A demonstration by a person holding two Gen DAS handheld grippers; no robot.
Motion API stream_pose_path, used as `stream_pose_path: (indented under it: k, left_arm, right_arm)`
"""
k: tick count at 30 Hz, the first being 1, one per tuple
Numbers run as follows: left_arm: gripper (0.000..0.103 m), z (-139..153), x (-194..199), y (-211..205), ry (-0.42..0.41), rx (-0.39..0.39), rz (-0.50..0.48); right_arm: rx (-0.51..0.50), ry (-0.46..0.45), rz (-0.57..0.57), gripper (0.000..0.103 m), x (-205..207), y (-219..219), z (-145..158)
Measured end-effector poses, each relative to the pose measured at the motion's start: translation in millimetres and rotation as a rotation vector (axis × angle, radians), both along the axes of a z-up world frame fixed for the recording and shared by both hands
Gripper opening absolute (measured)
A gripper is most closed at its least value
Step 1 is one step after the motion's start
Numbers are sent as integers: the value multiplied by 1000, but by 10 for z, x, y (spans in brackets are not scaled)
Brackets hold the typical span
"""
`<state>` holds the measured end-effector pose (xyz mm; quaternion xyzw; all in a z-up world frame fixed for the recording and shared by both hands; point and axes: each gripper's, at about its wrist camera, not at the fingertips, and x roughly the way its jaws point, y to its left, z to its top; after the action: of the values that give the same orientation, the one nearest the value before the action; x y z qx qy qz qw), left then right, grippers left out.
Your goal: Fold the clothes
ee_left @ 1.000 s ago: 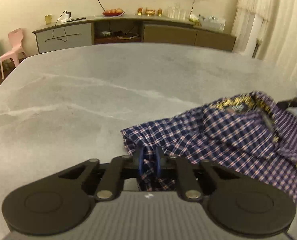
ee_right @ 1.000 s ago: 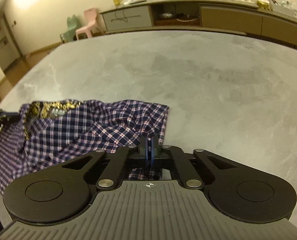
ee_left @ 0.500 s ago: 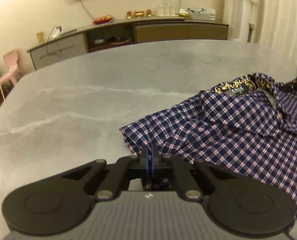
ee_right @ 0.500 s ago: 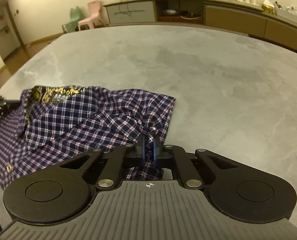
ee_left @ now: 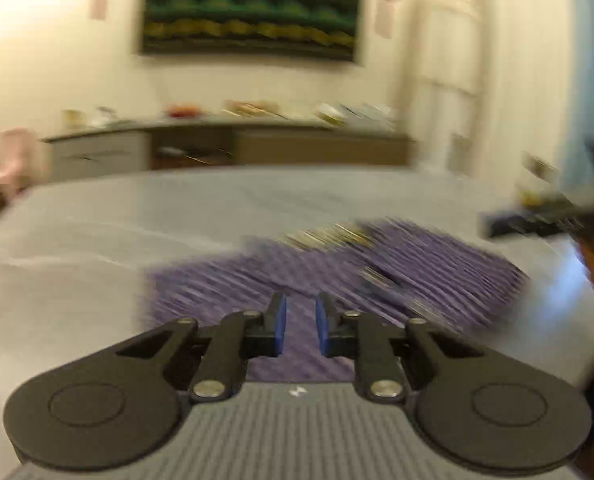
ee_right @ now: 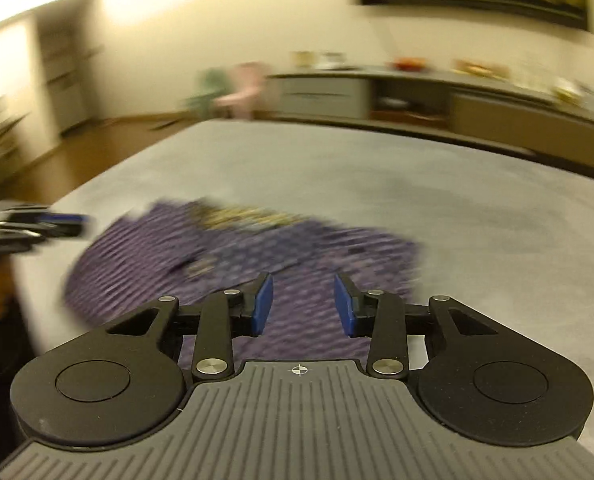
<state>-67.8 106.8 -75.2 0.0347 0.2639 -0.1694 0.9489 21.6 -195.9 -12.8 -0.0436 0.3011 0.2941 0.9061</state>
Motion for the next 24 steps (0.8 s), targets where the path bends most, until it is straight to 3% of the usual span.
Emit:
stream_pose_path:
  k: [2,5,8,12,15,18,20,22,24]
  left_arm:
    - [18,-158,-28,-296,28,54,-73]
    - [14,-411,136,-425,116,140,-53]
    - [14,-475,164,-386,122,162,-41]
    - [14,-501,57,-438,70,239,-44]
    - [15,-446,-11,-368,62,194,-38]
    - [16,-337,-86,-271,15,137,-34]
    - [16,-366,-57,-222,44,151,-11]
    - [15,-465,42,-163,85,153,1]
    - [15,-443,96,-154,104,151,0]
  right_arm:
    - [-60,9,96,27,-127,181,-100]
    - [-177,70,57,24,-29,303,-387]
    - [-178,104,18,23,75,293,-465]
    - [-187,105,18,23,39,298,-481]
    - [-169,130,24,24,81,230,-409]
    - [-76,100,-24,24,119,51,-226]
    - [-66,106,-70,24,159,-55,-208]
    - [-152,184,-121,24,275,-90,-393]
    - [-130,229,-136,26,336,-153,-458]
